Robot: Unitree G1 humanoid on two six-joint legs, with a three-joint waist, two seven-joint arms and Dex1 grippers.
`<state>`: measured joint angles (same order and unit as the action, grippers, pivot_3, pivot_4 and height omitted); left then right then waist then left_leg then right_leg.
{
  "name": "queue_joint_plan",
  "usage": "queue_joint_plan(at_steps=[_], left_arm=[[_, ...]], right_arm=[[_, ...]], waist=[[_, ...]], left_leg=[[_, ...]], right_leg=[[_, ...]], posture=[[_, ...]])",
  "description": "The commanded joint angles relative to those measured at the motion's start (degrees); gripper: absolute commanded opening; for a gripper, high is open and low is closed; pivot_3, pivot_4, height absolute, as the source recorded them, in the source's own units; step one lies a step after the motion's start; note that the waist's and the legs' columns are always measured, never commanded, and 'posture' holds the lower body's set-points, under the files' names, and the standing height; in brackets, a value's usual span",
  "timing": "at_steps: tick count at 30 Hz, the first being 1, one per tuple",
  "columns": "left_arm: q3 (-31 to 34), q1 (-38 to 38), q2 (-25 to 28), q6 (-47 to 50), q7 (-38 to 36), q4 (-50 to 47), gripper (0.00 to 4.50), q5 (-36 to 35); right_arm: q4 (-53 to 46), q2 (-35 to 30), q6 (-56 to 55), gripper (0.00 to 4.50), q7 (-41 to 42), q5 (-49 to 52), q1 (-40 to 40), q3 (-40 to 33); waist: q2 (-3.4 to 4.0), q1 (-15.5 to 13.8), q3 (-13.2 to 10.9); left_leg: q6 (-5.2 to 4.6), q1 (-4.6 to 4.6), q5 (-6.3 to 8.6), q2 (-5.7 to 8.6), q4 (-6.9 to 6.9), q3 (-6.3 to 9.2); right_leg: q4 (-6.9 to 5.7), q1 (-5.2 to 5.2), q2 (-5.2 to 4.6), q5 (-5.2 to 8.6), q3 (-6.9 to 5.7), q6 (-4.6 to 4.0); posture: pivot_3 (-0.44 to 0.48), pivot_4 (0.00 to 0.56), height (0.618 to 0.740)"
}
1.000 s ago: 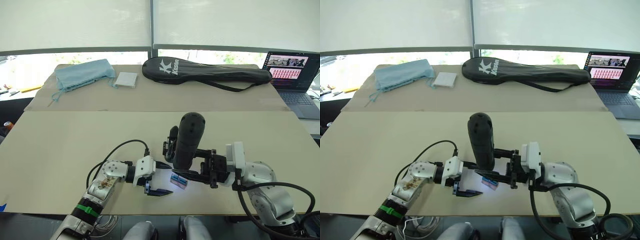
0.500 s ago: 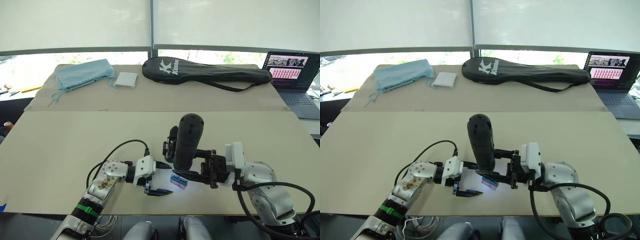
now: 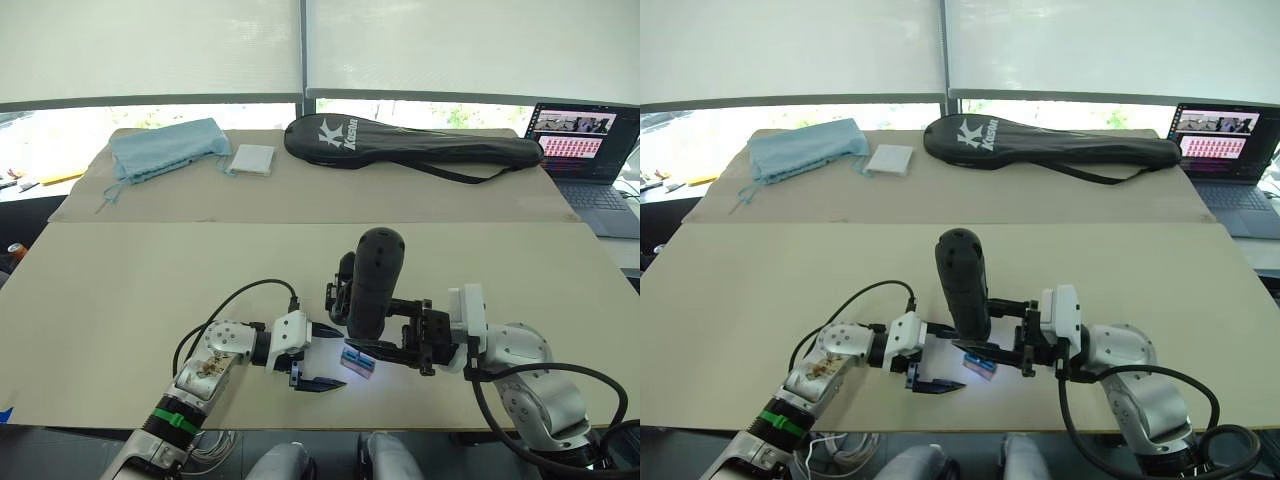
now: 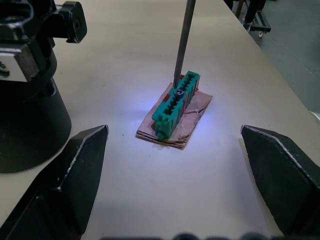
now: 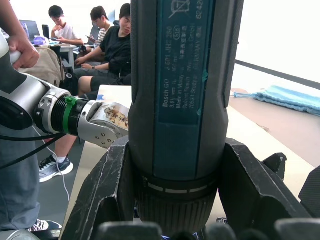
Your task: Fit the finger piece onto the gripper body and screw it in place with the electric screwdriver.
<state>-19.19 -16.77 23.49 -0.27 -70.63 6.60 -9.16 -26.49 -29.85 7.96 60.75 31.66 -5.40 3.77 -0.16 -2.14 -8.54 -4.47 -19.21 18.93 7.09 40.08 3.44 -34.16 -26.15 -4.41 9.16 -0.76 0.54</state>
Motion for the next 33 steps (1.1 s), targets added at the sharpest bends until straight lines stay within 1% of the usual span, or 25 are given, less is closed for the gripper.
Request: queue_joint_plan(at_steps=[1,33], left_arm=[[-2.1,1.1,-0.4,0.6,-0.2,1.4,4.47,0.6],[-2.1,1.3,-0.3,1.5,0.2,0.6,4.47,0.5]], right_arm=[[-1.8,0.3,-1.6,1.91,-0.1,0.8,-0.4,-0.4],[-1.5,0.2,-1.2,1.91,0.0,0.4,-0.4,0.4]], waist=[[0.00,0.0,0.0],[0.01,0.0,0.0]], left_leg=[[0.00,0.00,0.00,0.00,0.00,0.00],[0.00,0.00,0.00,0.00,0.04,0.00]], right_leg=[[0.00,0.00,0.00,0.00,0.00,0.00],[-0.02,0.01,0.00,0.00,0.00,0.00]], posture=[[0.000,0.150,0.740],[0.000,0.150,0.740]])
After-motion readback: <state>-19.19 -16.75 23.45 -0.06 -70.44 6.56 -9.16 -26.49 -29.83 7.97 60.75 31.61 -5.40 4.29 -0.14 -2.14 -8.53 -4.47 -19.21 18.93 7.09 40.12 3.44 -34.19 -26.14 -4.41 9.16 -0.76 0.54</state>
